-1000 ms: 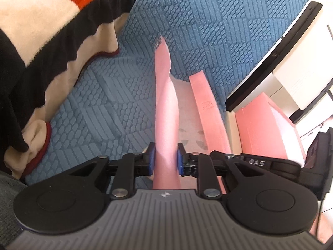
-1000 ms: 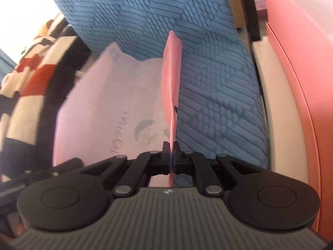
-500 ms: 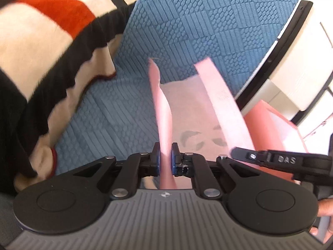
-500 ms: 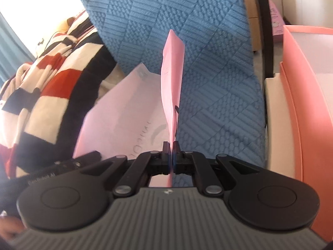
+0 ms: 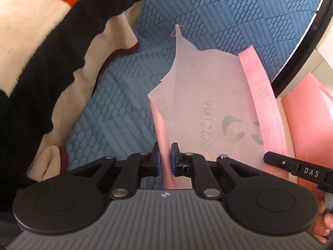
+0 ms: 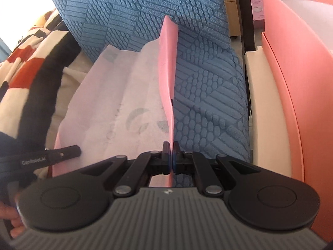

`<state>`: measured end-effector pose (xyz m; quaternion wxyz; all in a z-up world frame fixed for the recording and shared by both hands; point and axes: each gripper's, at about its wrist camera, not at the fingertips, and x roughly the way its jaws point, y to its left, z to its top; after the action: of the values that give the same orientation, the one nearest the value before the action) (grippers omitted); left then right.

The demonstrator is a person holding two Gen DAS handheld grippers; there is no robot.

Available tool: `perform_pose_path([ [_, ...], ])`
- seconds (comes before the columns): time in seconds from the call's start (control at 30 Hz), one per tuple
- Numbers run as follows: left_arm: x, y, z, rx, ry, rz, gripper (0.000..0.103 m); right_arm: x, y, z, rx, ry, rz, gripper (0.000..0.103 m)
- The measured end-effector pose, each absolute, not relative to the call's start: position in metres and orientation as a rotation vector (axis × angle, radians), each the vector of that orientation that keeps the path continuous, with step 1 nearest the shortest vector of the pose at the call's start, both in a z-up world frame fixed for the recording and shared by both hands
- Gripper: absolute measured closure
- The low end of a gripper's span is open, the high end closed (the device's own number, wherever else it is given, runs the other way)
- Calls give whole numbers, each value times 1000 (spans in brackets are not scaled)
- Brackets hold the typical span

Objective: Organize objects
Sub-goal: 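Pull the bag's sides apart with both grippers to open the bag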

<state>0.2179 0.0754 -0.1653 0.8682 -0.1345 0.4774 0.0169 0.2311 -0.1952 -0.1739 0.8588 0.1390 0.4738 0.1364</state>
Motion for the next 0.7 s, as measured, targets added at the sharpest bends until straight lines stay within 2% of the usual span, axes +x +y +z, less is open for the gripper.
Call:
perform_pose_path([
  [0.4,212,78,-166,-293,980,74,88,231,-195,-188,294,1039,274,98],
  [0.53,202,79,-158,-334,939,36,73,232,-198,-189,332,1047,286,98],
  [0.7,186,80,-141,-377,892,-10,71,233,-202,-191,409,1060,309,98],
])
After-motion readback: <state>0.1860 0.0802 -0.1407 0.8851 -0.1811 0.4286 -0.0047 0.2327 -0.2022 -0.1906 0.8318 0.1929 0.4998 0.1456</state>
